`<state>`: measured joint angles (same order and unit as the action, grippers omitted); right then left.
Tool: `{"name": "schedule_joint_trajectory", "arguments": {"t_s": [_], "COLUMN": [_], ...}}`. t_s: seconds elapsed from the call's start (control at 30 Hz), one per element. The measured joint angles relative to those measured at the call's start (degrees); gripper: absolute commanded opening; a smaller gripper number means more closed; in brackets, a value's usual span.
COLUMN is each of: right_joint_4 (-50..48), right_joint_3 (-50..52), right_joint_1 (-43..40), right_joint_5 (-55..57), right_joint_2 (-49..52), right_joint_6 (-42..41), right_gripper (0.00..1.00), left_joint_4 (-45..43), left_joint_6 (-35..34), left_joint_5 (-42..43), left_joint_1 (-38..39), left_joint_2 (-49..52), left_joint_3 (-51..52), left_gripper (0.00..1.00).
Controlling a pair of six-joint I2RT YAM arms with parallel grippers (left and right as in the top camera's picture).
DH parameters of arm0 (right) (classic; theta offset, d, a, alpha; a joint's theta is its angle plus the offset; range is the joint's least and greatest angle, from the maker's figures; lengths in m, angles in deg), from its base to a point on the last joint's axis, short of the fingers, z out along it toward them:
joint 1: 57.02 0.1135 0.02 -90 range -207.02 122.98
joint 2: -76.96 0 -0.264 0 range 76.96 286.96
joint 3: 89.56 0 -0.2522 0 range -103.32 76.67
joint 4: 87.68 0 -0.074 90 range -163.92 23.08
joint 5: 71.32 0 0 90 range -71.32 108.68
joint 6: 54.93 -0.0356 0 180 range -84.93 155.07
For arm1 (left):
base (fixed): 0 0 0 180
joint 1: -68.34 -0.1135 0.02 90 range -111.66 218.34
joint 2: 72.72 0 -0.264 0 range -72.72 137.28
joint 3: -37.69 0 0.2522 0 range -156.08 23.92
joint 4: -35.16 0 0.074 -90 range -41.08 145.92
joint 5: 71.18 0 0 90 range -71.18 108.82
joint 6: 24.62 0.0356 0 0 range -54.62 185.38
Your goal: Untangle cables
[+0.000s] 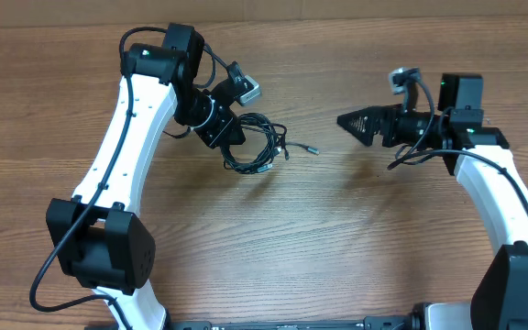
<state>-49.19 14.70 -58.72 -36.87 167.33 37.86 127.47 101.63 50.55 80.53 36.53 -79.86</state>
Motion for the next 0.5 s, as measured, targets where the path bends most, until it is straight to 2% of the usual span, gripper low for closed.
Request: {"name": "schedule_joint_trajectory", "arguments": {"t_s": [0.2, 0.37, 0.5], "right_joint_4": [-3.8, -5.64, -5.22], "right_joint_3": [0.0, 0.0, 0.0], "right_joint_1": [7.15, 11.96, 15.08], "right_joint_5": [-5.09, -3.78, -2.49], "right_joint_2": [0.0, -0.09, -0.11], "right_joint_6": [2.6, 3.26, 3.61], "right_gripper": [1.0, 1.0, 0.85], "left_joint_4": [1.86, 2.25, 1.16], "left_joint_6": [0.39, 1.73, 1.9], "left_joint_5": [0.59, 0.63, 0.83], "left_joint_1": [1.64, 5.35, 7.5], "left_joint_2": [0.0, 0.0, 0.0], "left_joint_3": [0.0, 0.0, 0.0], "left_gripper": [0.04, 0.04, 0.04]}}
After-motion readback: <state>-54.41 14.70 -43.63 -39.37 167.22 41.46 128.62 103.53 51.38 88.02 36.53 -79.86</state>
